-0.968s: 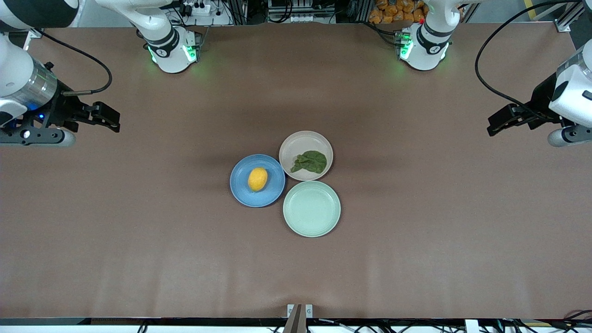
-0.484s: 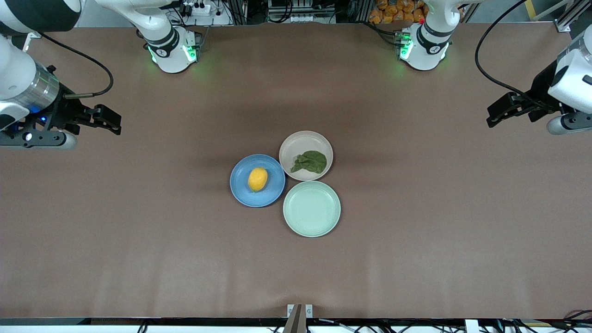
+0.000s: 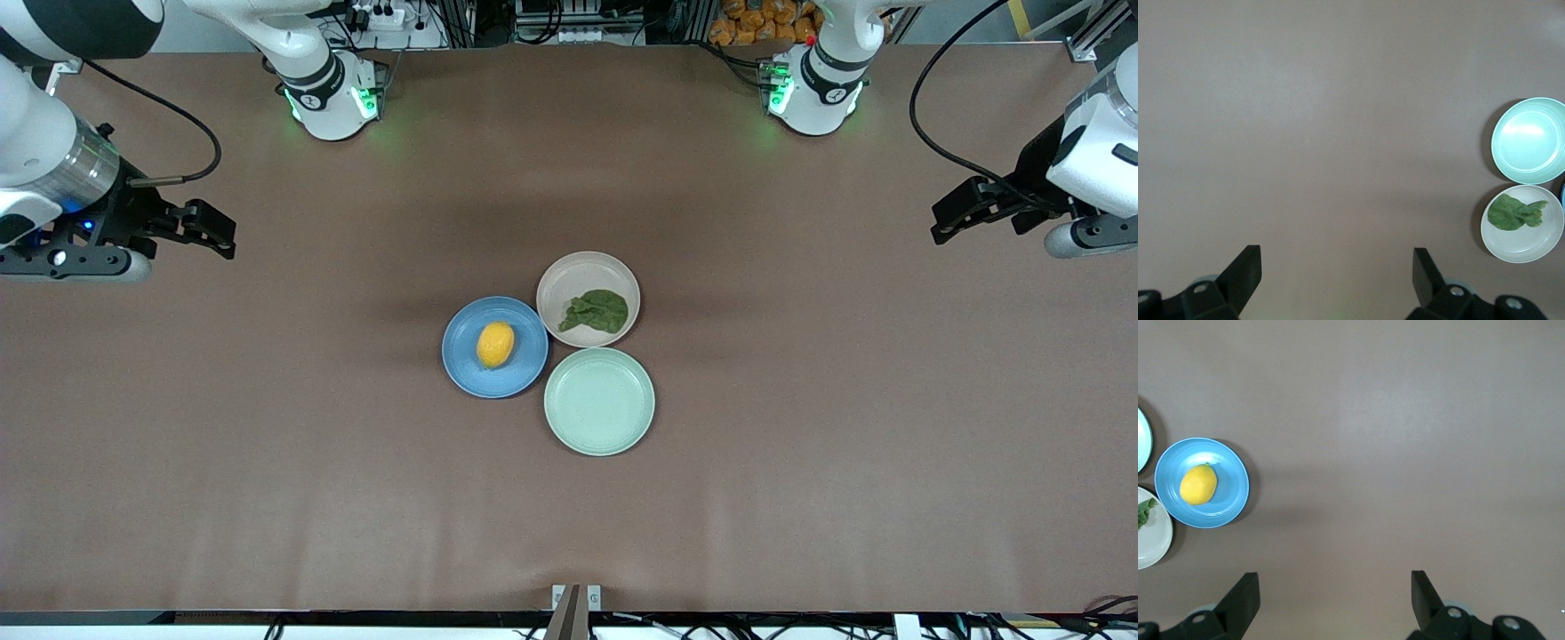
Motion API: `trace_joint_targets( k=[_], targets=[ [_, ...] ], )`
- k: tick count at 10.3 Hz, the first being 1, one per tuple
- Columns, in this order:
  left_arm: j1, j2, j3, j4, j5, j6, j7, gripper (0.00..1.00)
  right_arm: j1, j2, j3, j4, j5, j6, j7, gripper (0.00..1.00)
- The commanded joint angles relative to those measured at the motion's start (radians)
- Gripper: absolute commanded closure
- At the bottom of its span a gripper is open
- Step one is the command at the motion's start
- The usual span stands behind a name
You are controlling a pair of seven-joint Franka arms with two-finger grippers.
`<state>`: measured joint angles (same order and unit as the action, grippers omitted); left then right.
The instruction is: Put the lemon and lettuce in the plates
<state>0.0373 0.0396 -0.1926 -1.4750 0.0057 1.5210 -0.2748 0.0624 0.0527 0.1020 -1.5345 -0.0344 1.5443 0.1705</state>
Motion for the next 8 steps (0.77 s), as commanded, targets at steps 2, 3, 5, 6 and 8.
trace_joint_targets(
  k=[2, 3, 5, 6, 8],
  targets=[
    [0.003, -0.023, 0.009, -0.011, -0.004, -0.01, 0.069, 0.0, -0.004, -0.036, -0.002, -0.041, -0.013, 0.019, -0.008, 0.0],
    [0.003, -0.023, 0.009, -0.01, -0.007, -0.01, 0.069, 0.0, -0.004, -0.036, -0.002, -0.041, -0.013, 0.014, -0.008, 0.0],
    [0.003, -0.027, 0.01, -0.01, -0.007, -0.01, 0.069, 0.0, -0.004, -0.036, -0.001, -0.039, -0.012, 0.01, -0.008, 0.0],
    [0.003, -0.027, 0.01, -0.01, -0.006, -0.01, 0.069, 0.0, -0.004, -0.036, -0.002, -0.039, -0.013, 0.01, -0.008, 0.0],
    [0.001, -0.029, 0.009, -0.01, -0.006, -0.013, 0.069, 0.0, -0.006, -0.036, -0.001, -0.039, -0.012, 0.008, -0.008, 0.0]
  ],
)
